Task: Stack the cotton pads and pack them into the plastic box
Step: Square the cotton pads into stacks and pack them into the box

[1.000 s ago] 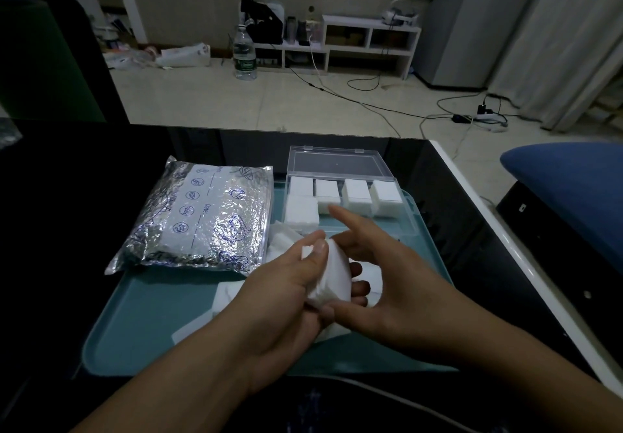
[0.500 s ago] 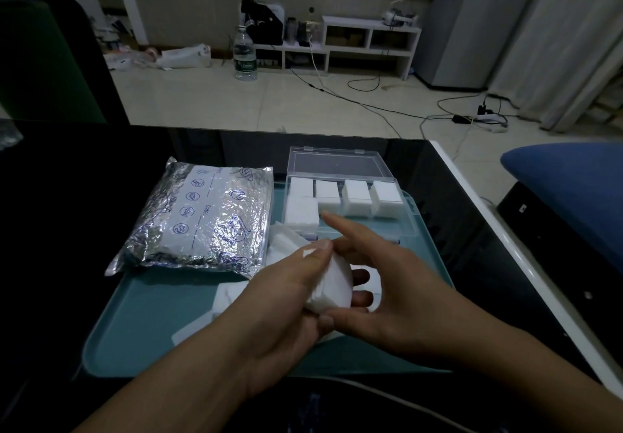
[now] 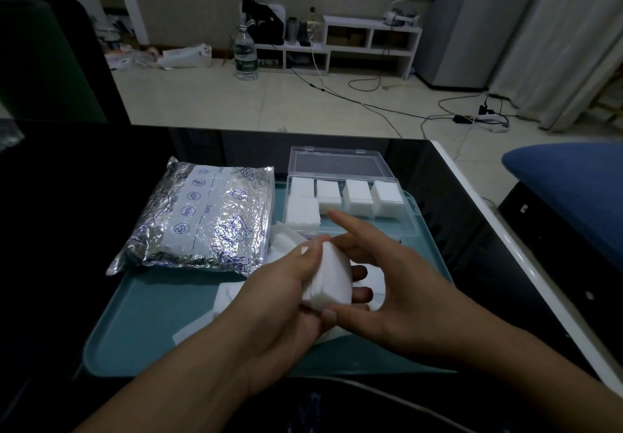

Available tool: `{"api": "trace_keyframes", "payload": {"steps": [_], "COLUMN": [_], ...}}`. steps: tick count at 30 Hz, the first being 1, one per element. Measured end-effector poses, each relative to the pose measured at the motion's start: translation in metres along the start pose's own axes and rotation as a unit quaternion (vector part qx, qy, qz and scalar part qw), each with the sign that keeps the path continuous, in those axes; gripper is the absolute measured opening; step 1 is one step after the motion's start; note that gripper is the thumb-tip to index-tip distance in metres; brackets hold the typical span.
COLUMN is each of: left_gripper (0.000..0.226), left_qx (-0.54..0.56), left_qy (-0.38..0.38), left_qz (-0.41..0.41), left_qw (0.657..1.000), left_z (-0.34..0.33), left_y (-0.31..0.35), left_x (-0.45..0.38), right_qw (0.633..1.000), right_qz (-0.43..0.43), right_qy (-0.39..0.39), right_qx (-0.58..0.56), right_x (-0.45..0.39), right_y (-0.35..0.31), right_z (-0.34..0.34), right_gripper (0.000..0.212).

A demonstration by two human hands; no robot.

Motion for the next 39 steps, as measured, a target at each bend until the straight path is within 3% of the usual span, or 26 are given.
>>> {"api": "trace_keyframes", "payload": {"steps": [7,10,14,17,19,23,24,28,32,34,37,39], "left_gripper": [0.042,0.020,0.043,0.034,0.038,0.048,0.047,0.061,0.027,0.025,0.028,0.034], "left_qx": [-0.028,-0.099,-0.129,-0.127,-0.131,-0.154,-0.166,-0.248,-0.246,-0.205,-0.148,-0.122], "left_qy": [0.007,-0.033,-0.010,0.024,0.034,0.009,-0.007,-0.033,0.003,0.028,0.071,0.083], "left_qz": [-0.010,-0.045,-0.053,-0.043,-0.041,-0.062,-0.065,-0.078,-0.069,-0.059,-0.068,-0.073], "left_qw": [1.000,0.994,0.990,0.991,0.990,0.986,0.984,0.965,0.967,0.977,0.984,0.986], "left_z": [-0.001,-0.007,-0.010,-0.011,-0.010,-0.015,-0.017,-0.015,-0.017,-0.016,-0.011,-0.008], "left_y": [-0.001,0.000,-0.003,-0.002,-0.002,0.002,0.003,0.002,0.005,0.005,0.011,0.016], "left_x": [0.001,0.005,0.007,0.007,0.007,0.013,0.015,0.015,0.015,0.014,0.014,0.015], "right_qw": [1.000,0.999,0.990,0.992,0.999,0.998,0.997,0.993,0.987,0.980,0.978,0.964], "right_qz": [0.012,0.031,0.079,0.069,0.028,-0.001,-0.007,-0.009,-0.009,-0.019,-0.057,-0.105], "right_qy": [-0.002,-0.002,-0.006,-0.006,-0.002,0.054,0.054,0.069,0.110,0.154,0.201,0.161], "right_qx": [0.011,0.043,0.120,0.102,0.033,-0.042,-0.059,-0.095,-0.114,-0.125,0.016,0.186], "right_x": [-0.001,-0.001,-0.003,-0.001,0.001,-0.006,-0.008,-0.009,-0.010,-0.010,-0.011,-0.011], "right_y": [0.002,0.005,0.015,0.015,0.011,0.012,0.012,0.009,0.005,0.005,0.020,0.036], "right_z": [-0.001,-0.002,-0.008,-0.007,-0.003,0.008,0.009,0.006,0.014,0.026,0.052,0.063], "right_gripper": [0.095,0.095,0.096,0.102,0.092,0.029,0.022,0.015,0.002,0.008,0.011,0.010]}}
Point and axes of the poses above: each hand's wrist, its own x-axis away from the middle knuckle, its own z-axis out of the back of the hand, y = z × x, the point moved 1 cm from there along -x, towards the middle knuckle, and after that the axes turned 14 degrees about -x, right-handed, at the moved point
